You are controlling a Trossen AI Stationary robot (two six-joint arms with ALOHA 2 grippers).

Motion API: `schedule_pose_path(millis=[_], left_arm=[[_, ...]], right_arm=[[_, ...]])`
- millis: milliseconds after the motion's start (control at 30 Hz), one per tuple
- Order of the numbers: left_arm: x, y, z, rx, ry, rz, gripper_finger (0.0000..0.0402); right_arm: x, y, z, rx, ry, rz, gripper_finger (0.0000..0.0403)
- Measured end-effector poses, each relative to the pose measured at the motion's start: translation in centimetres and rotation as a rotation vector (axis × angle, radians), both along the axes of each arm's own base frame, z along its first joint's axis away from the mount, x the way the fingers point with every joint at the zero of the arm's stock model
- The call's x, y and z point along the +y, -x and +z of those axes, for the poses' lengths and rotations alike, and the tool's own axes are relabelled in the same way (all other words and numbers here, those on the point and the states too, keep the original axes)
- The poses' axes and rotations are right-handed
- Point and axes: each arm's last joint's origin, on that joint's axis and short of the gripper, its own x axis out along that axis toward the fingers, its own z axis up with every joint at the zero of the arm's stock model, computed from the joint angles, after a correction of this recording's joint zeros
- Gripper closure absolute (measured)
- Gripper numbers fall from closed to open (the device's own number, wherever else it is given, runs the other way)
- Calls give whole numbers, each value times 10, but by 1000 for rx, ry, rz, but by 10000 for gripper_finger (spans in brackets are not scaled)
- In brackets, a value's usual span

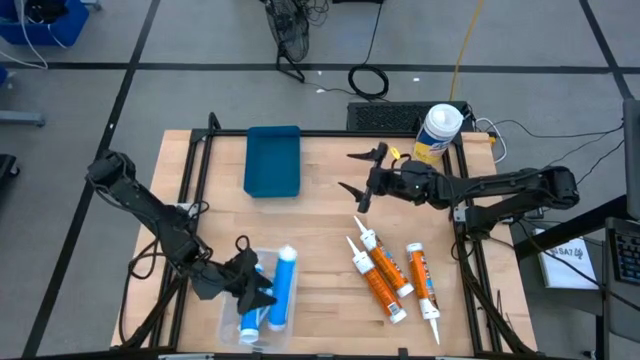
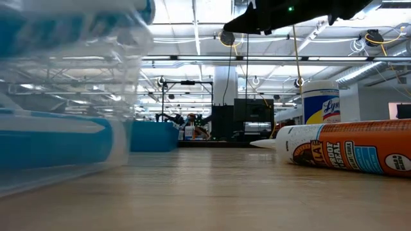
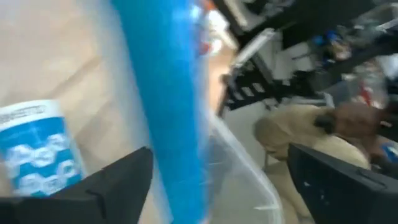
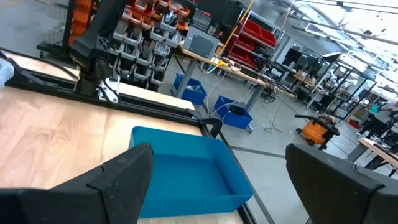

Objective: Pick & place silicon tubes, Sealant and Lysol wipes
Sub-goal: Put the blue sealant into the transparent bin, then put the right orange sealant into the blue bin

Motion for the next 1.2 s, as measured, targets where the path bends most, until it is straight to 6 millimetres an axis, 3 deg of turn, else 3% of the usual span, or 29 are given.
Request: schedule_pose_path(millis=[200,433,767,867,1033,1200], left_arm=[[-4,-3,10,-116,-49,-117,125],[4,4,41,-361,-204,-235,178],[56,53,108,-772,-621,-235,206],[78,70,116,-772,-664,-215,206],[112,96,106,-621,-835,-242,195],[132,105,101,-589,-888,-178,186]], right_arm=[[0,1,-5,11,-19,0,62],[0,2,-4,10,-21,0,62],[2,20,5,39,-76,-2,62],[2,25,5,63,-100,-5,62],[3,32,6,78,-152,-12,62],[3,35,7,76,-182,-17,62]])
